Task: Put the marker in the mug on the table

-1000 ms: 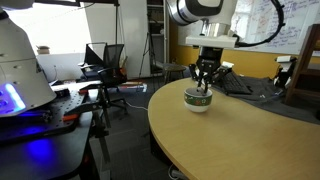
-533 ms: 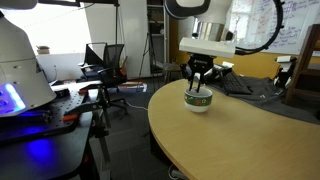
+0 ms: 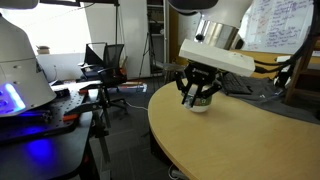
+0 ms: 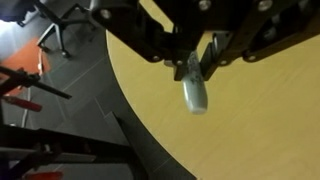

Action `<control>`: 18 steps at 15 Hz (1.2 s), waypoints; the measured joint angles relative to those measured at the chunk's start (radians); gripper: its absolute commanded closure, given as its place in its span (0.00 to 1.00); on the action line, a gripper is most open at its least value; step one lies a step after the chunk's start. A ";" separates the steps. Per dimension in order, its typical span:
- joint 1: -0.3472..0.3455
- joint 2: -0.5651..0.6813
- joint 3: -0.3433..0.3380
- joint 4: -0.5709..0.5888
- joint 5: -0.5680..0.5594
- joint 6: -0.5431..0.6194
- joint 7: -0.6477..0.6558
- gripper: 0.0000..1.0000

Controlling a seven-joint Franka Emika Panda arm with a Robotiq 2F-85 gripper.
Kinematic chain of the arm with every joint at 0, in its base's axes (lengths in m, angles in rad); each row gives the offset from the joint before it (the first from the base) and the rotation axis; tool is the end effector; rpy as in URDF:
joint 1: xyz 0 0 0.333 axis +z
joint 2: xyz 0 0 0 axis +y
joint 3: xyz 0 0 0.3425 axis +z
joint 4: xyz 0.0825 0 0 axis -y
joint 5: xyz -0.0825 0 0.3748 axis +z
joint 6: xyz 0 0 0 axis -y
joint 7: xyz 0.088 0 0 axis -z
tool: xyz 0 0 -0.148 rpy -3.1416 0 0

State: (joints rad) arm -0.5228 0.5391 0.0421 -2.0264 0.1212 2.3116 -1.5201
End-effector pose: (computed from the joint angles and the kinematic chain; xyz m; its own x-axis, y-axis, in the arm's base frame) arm 0.5070 -0.2570 0.1504 0.5937 0.8012 0.0743 0.7873 -0.5594 -0.2593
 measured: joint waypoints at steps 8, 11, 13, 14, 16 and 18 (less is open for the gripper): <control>0.076 0.213 -0.024 0.185 -0.141 -0.054 -0.112 0.93; 0.073 0.266 -0.024 0.251 -0.142 -0.045 -0.153 0.44; 0.069 0.276 -0.024 0.274 -0.141 -0.037 -0.167 0.30; 0.068 0.277 -0.024 0.280 -0.140 -0.035 -0.167 0.22; 0.069 0.276 -0.026 0.288 -0.130 -0.024 -0.140 0.06; 0.076 0.264 -0.029 0.283 -0.119 -0.001 -0.055 0.00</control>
State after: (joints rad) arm -0.4470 0.8031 0.0136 -1.7430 0.0022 2.3108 -1.5755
